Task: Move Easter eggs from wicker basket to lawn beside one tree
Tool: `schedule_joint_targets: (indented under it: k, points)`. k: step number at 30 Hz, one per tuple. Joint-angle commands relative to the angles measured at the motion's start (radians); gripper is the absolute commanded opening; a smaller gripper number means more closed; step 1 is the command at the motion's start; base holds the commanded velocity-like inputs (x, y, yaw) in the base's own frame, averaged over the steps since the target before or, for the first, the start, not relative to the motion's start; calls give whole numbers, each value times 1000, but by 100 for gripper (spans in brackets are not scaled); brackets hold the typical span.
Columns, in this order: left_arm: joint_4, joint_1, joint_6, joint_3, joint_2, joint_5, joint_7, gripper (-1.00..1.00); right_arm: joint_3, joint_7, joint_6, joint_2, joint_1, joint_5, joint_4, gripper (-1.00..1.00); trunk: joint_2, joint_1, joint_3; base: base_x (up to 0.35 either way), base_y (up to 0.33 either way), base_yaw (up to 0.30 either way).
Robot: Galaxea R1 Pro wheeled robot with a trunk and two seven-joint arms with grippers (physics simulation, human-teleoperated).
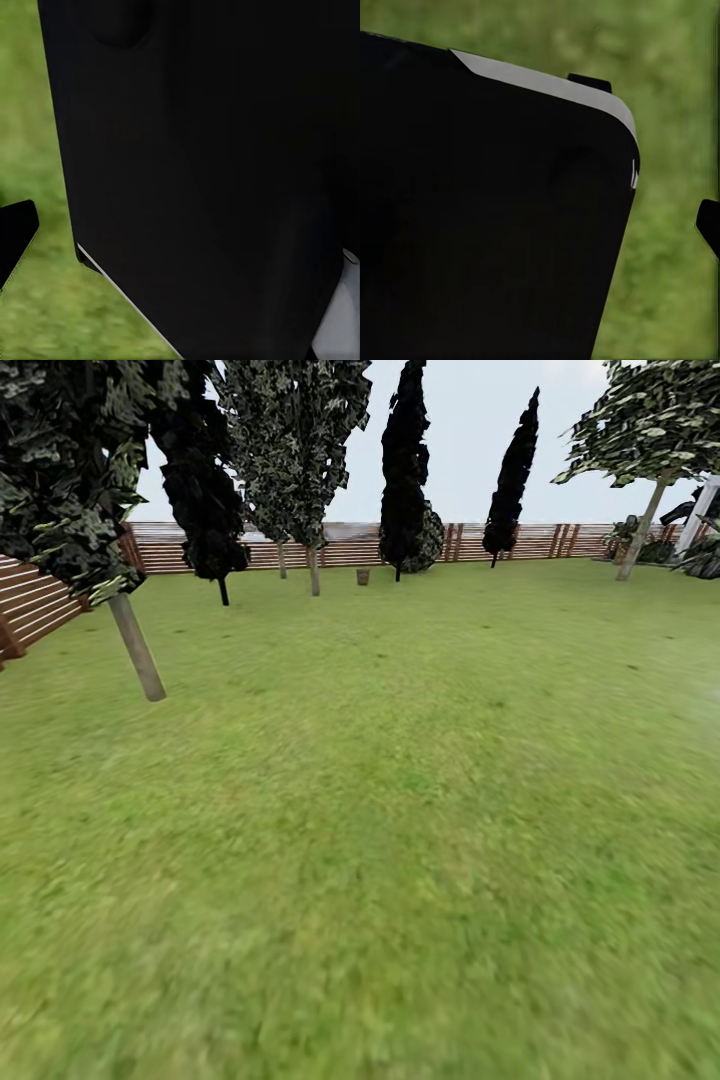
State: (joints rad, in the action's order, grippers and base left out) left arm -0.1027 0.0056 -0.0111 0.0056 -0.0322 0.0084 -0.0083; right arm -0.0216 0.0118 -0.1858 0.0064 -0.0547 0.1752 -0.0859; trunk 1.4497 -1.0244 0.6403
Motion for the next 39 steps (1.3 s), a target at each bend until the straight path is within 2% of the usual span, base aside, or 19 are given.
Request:
schedule_joint_targets:
  k: [1, 39]
  points:
    - [-2, 1, -1, 1, 0, 1, -1, 100, -1, 1, -3, 0, 0, 3, 1, 100, 0, -1, 1, 327, 0, 0]
    - [0, 1, -1, 1, 0, 1, -2, 100, -1, 1, -4, 0, 0, -2, 3, 100, 0, -1, 1, 327, 0, 0]
